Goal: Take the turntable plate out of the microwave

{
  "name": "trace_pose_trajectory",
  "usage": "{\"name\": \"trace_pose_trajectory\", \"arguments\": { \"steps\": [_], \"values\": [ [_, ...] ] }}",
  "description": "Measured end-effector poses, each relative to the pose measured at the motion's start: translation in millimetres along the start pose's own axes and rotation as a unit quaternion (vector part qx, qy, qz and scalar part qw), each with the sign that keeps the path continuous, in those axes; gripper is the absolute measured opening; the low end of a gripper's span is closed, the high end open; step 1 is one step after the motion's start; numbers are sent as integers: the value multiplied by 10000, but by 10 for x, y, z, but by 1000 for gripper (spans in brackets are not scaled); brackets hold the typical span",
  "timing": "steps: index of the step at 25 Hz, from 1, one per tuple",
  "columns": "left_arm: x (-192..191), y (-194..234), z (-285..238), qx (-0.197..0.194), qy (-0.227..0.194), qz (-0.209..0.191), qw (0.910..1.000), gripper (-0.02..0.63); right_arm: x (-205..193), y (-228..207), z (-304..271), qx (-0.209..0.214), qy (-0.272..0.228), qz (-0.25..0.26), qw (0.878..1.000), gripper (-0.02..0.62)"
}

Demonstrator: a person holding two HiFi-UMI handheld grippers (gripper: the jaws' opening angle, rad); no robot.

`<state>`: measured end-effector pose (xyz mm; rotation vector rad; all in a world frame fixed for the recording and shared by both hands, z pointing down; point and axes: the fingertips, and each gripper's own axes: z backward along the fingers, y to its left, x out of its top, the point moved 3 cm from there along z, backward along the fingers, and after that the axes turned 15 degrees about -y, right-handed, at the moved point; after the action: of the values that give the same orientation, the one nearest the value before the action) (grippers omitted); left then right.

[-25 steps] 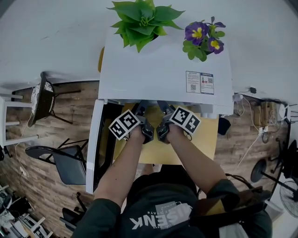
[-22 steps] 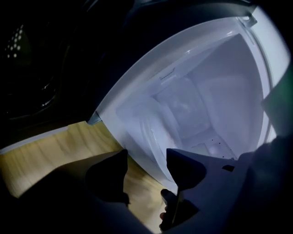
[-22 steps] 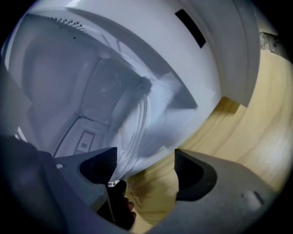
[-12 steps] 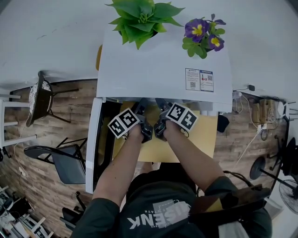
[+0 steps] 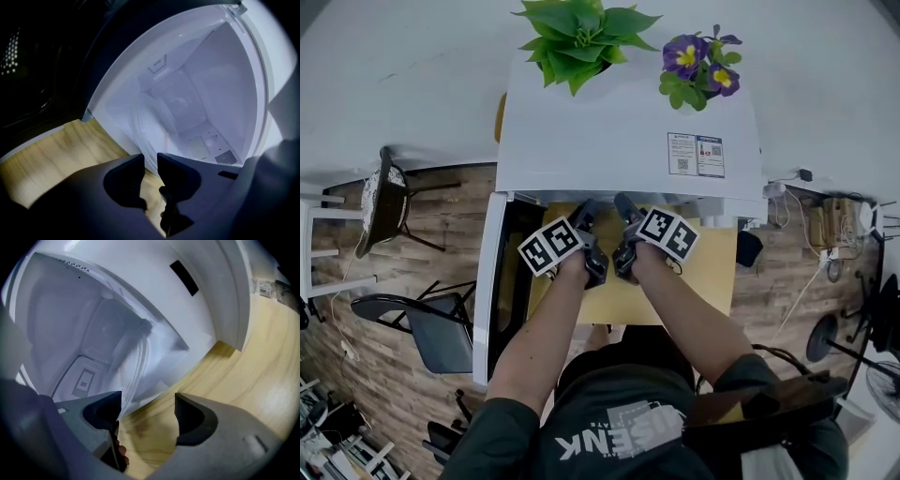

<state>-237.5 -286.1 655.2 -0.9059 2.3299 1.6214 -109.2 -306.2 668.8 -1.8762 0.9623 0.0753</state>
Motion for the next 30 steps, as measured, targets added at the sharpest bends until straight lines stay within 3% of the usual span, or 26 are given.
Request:
{"name": "trace_pose_trajectory", "arguments": {
  "steps": [7,11,16,25,30],
  "values": [
    [-8,-4,-27,7,7,224,9997,109,-12,-7,18,-187,-32,-260,9995,354],
    [-18,-29,-11,-23,107,427,9990,63,-1,-16,16,-196,-57,-264,9994,354],
    [-75,-33,78,-21,162,582,9982,54,-23,-41,81,-137,8,-154,9998,354],
    [-318,-45,321,-111,255,763,9967,55,-55,-67,179,486,-59,-322,9983,351],
    [-457,-11,488,-88,309,773,9965,54,-33,-94,183,698,-17,-493,9963,318]
  ]
}}
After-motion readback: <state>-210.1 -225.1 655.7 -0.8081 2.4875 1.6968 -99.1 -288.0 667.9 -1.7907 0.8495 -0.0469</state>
